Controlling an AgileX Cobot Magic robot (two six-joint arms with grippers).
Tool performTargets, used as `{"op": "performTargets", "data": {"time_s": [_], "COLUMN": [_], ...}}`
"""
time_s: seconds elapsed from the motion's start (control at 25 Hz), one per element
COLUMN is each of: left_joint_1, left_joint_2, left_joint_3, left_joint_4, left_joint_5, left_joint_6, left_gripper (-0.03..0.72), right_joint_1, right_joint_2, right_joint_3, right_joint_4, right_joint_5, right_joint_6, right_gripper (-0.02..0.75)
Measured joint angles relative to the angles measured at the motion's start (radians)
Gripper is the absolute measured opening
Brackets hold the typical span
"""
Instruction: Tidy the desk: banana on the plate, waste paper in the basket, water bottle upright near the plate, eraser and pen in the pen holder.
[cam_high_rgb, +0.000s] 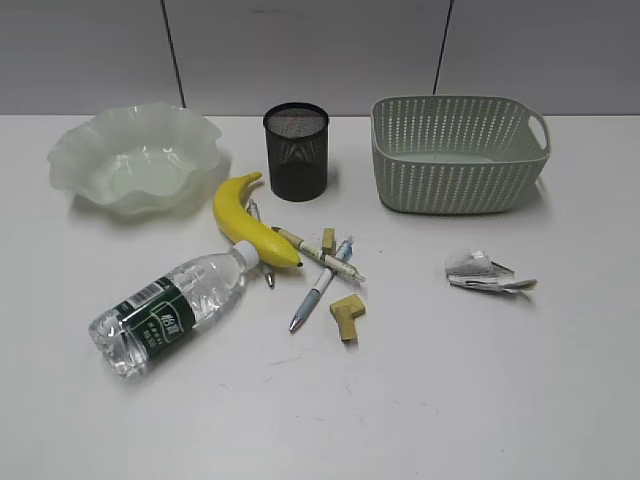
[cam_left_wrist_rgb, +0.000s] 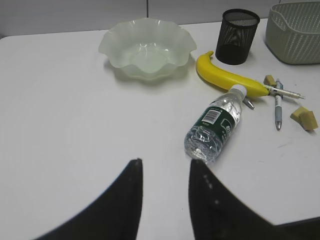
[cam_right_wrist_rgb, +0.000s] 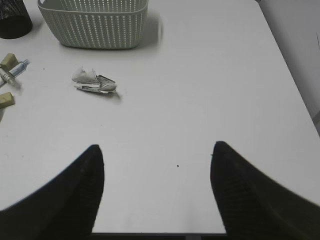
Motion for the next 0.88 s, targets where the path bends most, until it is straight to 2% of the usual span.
{"op": "performTargets", "data": {"time_s": [0.88], "left_joint_1": [0.000], "left_joint_2": [0.000], "left_joint_3": [0.000], "left_joint_4": [-0.015], "left_joint_5": [0.000], "left_joint_6": [0.000], "left_gripper": [0.237], "right_joint_1": [0.000], "right_joint_2": [0.000], "right_joint_3": [0.000], "right_joint_4": [0.000], "right_joint_5": [-0.001], "right_joint_6": [0.000], "right_gripper": [0.524]}}
